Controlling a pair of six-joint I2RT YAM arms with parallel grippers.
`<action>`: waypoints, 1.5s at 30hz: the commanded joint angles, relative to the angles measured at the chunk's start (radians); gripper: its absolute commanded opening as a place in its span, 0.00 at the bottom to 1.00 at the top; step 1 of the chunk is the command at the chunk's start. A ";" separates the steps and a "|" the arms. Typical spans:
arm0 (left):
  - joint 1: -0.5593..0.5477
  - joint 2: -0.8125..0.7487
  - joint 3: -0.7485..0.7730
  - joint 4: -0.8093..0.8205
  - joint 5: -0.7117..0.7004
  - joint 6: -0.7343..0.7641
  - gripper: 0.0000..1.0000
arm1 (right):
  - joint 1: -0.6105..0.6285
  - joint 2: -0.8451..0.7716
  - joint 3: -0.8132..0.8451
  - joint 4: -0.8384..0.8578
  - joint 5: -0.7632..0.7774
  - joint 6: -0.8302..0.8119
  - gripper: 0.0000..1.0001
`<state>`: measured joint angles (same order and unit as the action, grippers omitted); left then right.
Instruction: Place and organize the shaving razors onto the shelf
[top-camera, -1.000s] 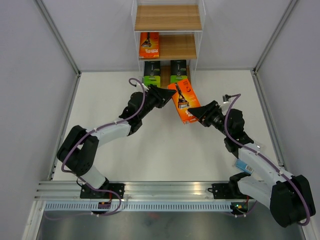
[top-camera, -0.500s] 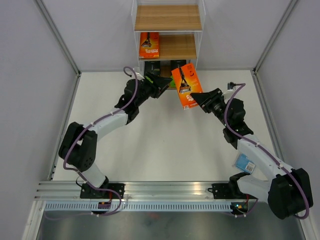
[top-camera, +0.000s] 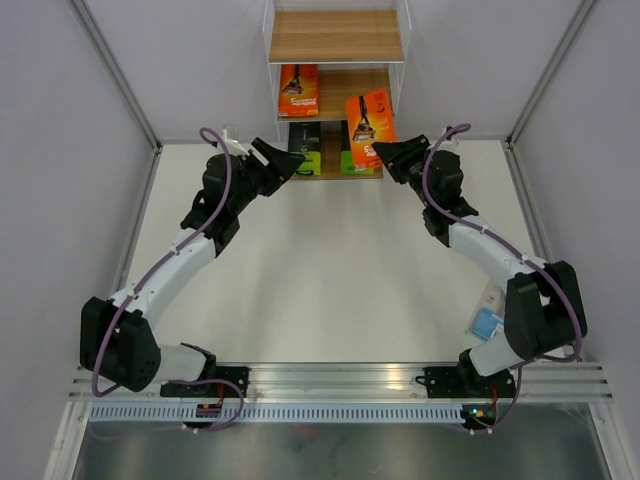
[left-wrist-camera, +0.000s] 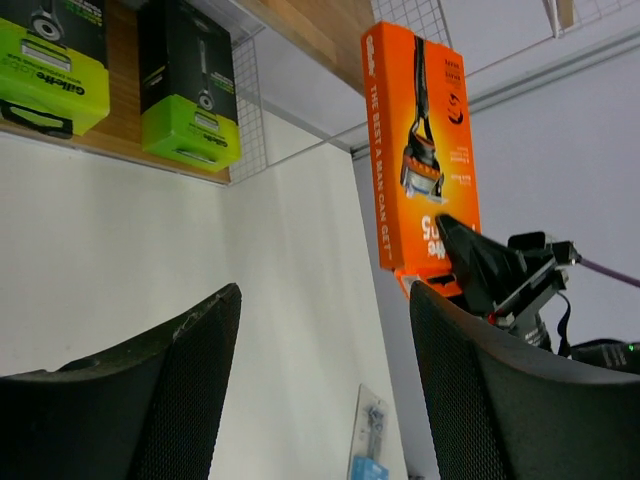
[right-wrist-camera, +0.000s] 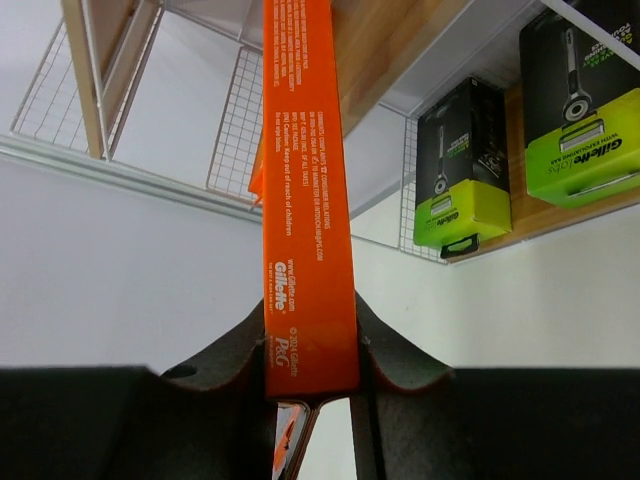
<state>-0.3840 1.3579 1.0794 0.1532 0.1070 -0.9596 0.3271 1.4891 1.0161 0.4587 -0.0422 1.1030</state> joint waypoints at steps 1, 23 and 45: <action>0.019 -0.035 -0.071 -0.064 -0.021 0.085 0.73 | -0.003 0.072 0.096 0.109 0.030 0.073 0.09; 0.074 -0.103 -0.139 -0.126 0.049 0.229 0.72 | 0.012 0.497 0.582 -0.002 0.099 0.359 0.17; 0.088 -0.094 -0.121 -0.126 0.112 0.217 0.71 | 0.027 0.433 0.699 -0.436 0.058 0.267 0.79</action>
<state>-0.3004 1.2774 0.9451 0.0235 0.1875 -0.7643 0.3611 1.9808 1.7050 0.1154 0.0380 1.4082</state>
